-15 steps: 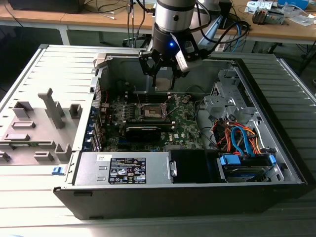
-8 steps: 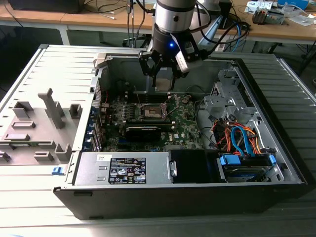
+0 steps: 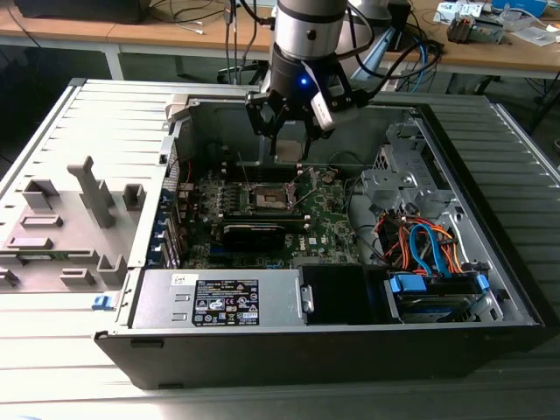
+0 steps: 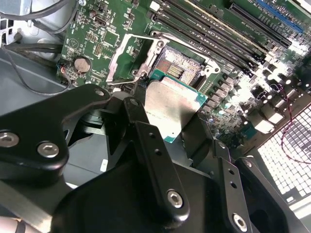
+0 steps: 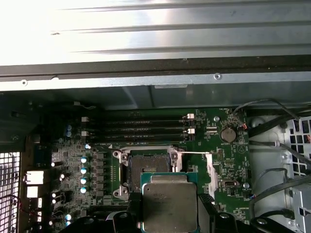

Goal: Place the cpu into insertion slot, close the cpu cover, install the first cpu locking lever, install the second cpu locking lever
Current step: 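Place the cpu into insertion slot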

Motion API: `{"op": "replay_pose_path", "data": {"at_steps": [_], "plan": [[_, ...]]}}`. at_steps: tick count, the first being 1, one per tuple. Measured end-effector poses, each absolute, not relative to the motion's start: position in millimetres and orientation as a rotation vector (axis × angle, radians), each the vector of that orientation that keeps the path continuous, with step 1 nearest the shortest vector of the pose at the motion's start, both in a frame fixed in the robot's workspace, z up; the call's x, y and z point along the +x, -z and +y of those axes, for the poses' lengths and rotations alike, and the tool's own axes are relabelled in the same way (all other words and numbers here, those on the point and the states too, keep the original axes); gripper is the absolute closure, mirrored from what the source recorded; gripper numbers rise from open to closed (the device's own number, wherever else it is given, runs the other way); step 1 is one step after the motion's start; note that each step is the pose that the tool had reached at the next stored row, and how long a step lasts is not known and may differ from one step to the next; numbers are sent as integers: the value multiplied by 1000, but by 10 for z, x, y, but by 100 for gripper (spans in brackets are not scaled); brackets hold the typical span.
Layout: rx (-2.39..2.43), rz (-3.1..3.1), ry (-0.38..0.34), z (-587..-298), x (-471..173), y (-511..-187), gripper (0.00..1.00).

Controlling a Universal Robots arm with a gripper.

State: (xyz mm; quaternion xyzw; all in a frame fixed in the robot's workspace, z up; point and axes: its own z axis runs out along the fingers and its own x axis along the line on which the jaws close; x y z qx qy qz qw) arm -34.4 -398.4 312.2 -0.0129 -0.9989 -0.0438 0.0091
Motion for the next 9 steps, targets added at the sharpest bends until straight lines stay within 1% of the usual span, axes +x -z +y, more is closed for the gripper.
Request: {"op": "replay_pose_path", "data": {"at_steps": [9], "plan": [[-40,-3120,137,-3988,-345,-3087,45]]}}
